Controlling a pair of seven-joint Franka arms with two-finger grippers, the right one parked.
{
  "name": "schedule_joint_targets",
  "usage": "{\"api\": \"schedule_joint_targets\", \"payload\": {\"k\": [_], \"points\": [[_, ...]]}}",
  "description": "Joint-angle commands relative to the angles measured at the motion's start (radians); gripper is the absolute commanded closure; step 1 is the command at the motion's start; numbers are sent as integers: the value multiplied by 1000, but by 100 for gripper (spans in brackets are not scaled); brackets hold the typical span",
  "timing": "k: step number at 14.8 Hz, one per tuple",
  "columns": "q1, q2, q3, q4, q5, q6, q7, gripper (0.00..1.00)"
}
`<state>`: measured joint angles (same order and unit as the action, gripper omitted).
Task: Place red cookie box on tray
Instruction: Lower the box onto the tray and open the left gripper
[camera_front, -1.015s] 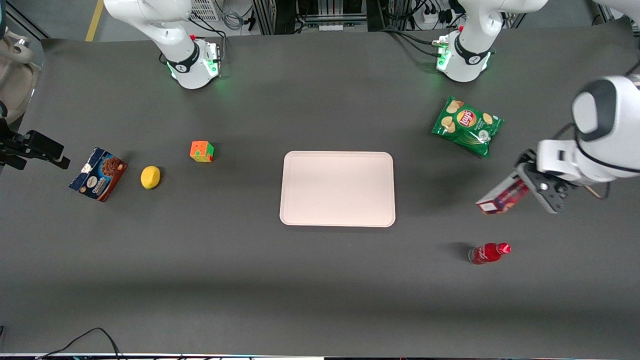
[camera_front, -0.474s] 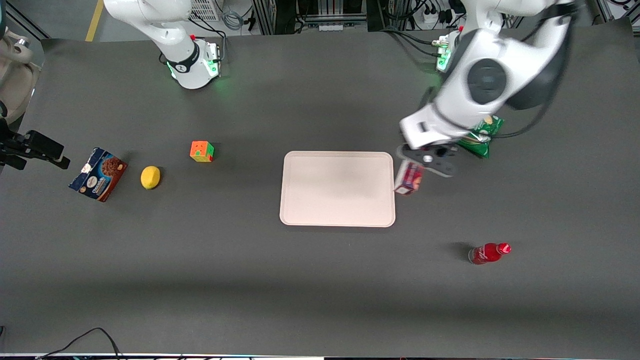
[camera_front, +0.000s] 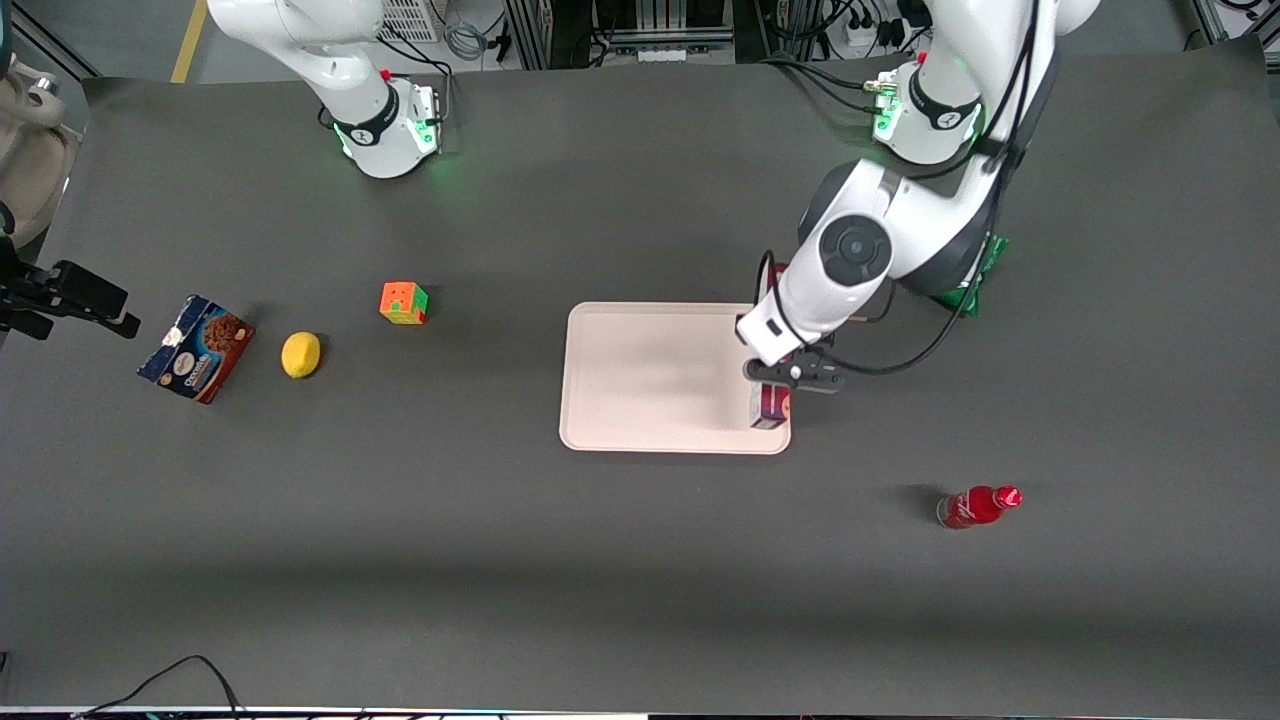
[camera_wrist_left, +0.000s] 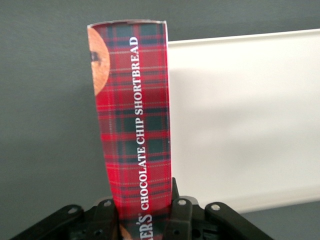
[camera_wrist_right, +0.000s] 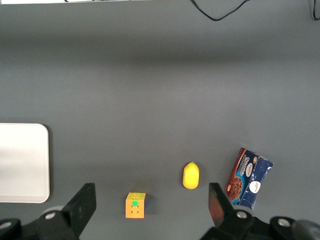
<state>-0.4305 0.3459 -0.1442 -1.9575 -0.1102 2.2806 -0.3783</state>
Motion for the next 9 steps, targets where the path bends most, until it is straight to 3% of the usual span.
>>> {"api": "schedule_joint_targets", "payload": {"k": [1, 9], "points": [[-16, 33, 14, -20, 3, 79, -42, 91], [-16, 90, 17, -21, -3, 142, -53, 90]]}}
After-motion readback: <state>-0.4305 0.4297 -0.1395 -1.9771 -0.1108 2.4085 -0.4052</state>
